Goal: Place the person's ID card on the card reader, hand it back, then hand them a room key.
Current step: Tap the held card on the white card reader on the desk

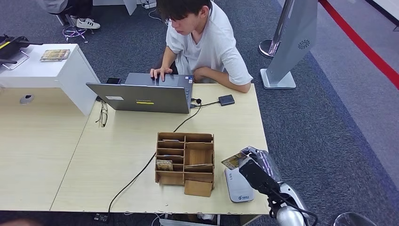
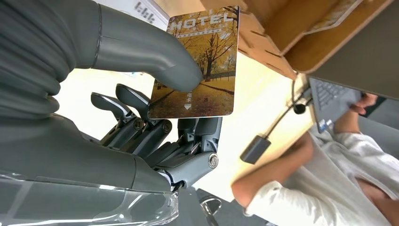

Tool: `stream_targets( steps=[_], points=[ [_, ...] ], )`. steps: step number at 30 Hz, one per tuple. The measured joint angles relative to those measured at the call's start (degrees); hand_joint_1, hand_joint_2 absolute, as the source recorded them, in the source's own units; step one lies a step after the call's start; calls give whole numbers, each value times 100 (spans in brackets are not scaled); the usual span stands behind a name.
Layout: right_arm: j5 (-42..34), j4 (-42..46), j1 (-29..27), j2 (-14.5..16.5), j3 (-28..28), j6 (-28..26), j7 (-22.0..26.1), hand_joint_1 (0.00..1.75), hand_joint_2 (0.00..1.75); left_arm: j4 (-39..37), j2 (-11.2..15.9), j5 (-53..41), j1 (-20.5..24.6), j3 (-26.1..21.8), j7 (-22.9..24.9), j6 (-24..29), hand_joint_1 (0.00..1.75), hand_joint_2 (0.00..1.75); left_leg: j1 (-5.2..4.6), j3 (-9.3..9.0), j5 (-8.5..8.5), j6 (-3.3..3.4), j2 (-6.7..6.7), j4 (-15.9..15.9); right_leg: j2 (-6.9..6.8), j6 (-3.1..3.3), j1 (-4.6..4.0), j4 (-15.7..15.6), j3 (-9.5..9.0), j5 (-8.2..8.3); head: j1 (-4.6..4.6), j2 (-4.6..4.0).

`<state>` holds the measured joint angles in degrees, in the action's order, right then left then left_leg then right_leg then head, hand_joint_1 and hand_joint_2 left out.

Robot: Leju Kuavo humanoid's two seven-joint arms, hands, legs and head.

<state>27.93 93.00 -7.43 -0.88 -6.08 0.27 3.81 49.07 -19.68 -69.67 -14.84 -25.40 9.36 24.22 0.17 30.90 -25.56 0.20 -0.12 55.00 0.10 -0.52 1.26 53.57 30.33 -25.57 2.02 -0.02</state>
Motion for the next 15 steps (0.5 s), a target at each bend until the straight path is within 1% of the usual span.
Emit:
stream_targets(
  steps=[8, 15],
  points=[
    [301, -150, -56, -162, -14, 50, -331, 175, 175, 0, -2, 24, 0, 2, 41, 3, 0, 0, 0, 0, -1, 2, 0, 0, 0, 0, 0, 0, 0, 0, 0, 0],
    [517, -301, -68, -290, -163, 44, -583, 175, 175, -2, -2, -33, 1, 2, 49, 42, 0, 0, 0, 0, -1, 2, 0, 0, 0, 0, 0, 0, 0, 0, 0, 0]
  ],
)
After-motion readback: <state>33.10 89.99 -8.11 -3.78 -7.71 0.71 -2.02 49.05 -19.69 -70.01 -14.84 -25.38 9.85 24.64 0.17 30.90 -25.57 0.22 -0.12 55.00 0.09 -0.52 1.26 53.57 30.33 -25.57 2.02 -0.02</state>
